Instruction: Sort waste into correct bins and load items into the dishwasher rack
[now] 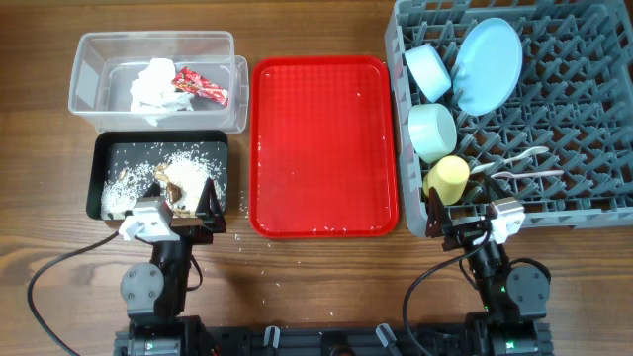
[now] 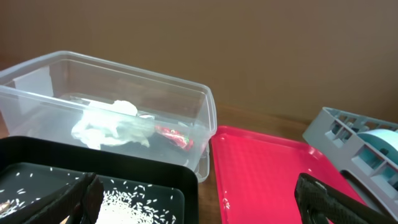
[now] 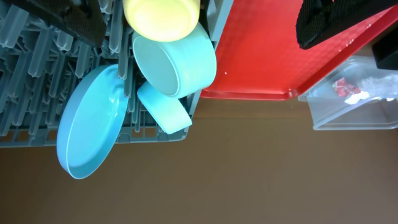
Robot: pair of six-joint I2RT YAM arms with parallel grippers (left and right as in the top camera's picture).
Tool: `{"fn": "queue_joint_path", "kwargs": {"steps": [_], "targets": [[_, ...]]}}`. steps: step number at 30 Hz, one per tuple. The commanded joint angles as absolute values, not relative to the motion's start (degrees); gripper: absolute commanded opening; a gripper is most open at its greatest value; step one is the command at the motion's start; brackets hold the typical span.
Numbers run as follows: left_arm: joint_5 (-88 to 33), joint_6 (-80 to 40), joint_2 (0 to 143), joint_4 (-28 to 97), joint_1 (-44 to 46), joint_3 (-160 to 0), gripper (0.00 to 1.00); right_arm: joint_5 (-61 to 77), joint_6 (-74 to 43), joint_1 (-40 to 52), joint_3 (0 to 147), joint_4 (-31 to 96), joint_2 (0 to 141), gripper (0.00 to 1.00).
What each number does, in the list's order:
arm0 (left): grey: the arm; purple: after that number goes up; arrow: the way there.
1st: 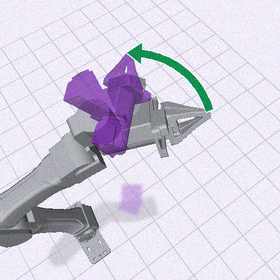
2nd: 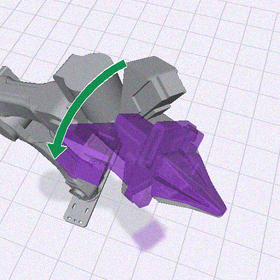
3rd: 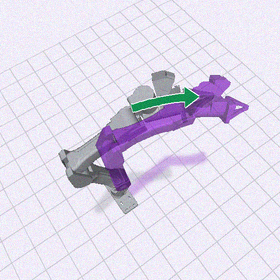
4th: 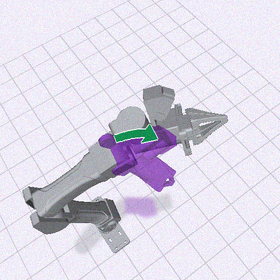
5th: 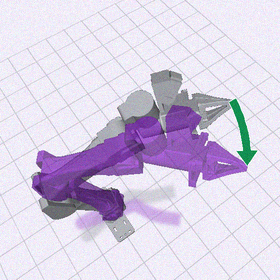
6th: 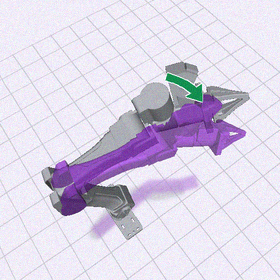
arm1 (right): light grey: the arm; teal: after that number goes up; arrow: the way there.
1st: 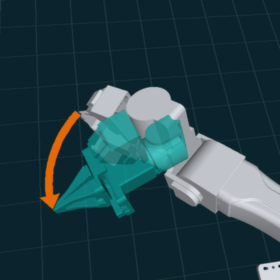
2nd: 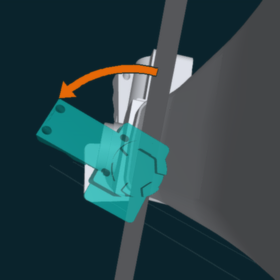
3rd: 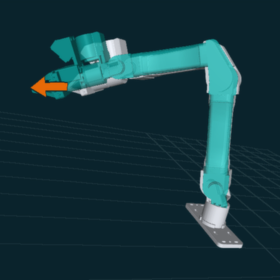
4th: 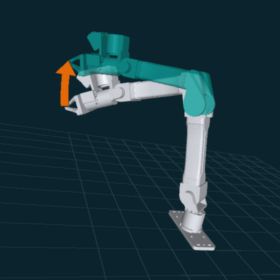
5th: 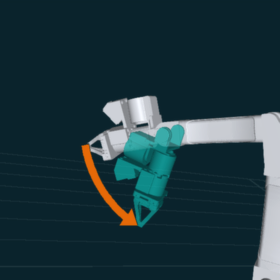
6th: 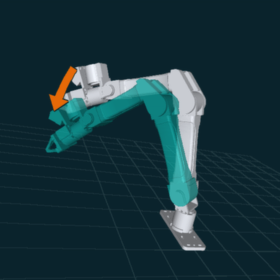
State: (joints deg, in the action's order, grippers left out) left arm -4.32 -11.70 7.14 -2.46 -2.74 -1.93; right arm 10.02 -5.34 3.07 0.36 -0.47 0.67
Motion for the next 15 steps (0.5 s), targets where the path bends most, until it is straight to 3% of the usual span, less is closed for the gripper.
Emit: {"fn": "queue_joint_path", "kwargs": {"steps": [1, 15], "targets": [[-3.36, -12.47, 3.18, 1.02, -2.63, -0.34, 1.0, 9.43, -6.15, 3.33, 0.3, -0.75, 0.27, 1.0], [-3.55, -12.49, 0.16, 4.14, -2.42, -0.34, 1.0, 9.43, -6.15, 3.33, 0.3, -0.75, 0.27, 1.0]]}}
